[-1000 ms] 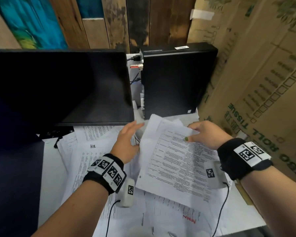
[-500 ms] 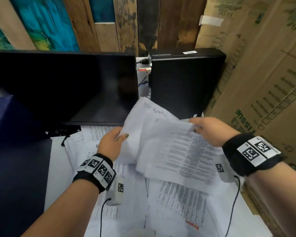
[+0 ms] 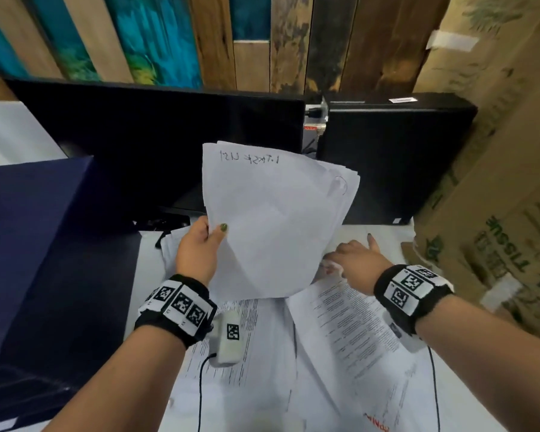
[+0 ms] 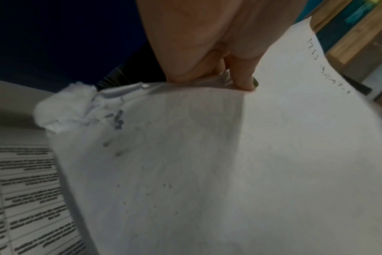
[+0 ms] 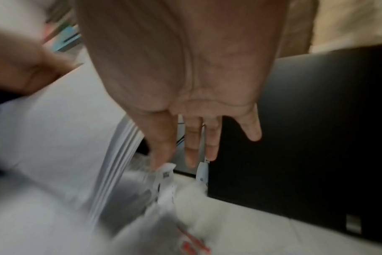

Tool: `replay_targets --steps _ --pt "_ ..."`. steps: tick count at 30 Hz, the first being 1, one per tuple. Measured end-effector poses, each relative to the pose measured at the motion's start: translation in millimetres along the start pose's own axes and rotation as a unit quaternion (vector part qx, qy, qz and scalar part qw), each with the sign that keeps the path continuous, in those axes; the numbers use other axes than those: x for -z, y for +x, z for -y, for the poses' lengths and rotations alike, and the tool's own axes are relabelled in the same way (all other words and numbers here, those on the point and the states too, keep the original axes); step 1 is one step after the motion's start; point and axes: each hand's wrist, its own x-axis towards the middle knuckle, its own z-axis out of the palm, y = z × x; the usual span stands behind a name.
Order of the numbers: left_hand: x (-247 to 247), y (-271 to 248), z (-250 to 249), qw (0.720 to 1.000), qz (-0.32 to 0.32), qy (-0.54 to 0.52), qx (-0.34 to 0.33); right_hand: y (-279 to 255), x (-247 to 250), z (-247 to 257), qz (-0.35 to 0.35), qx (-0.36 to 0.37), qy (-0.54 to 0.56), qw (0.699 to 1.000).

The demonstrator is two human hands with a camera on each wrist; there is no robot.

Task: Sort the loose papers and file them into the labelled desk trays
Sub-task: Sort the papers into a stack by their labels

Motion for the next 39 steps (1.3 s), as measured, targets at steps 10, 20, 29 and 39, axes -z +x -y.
replay_targets --steps 10,20,29,39 --pt "16 -3 6 0.983 0.020 -0.180 0.002 0 12 6 -0.204 -0.033 0.507 0.837" --pt "2 -21 56 0.988 0.146 0.048 0.009 -21 -37 -15 -0.151 -0.042 0.605 0.781" --pt "-9 -37 79 0.943 0.282 0.172 0.025 -35 -71 -16 -0.023 -0.125 0.645 0.754" --pt "33 -21 108 0.918 -0.012 0.330 0.221 -58 -128 -86 -0.022 -0.294 0.370 0.881"
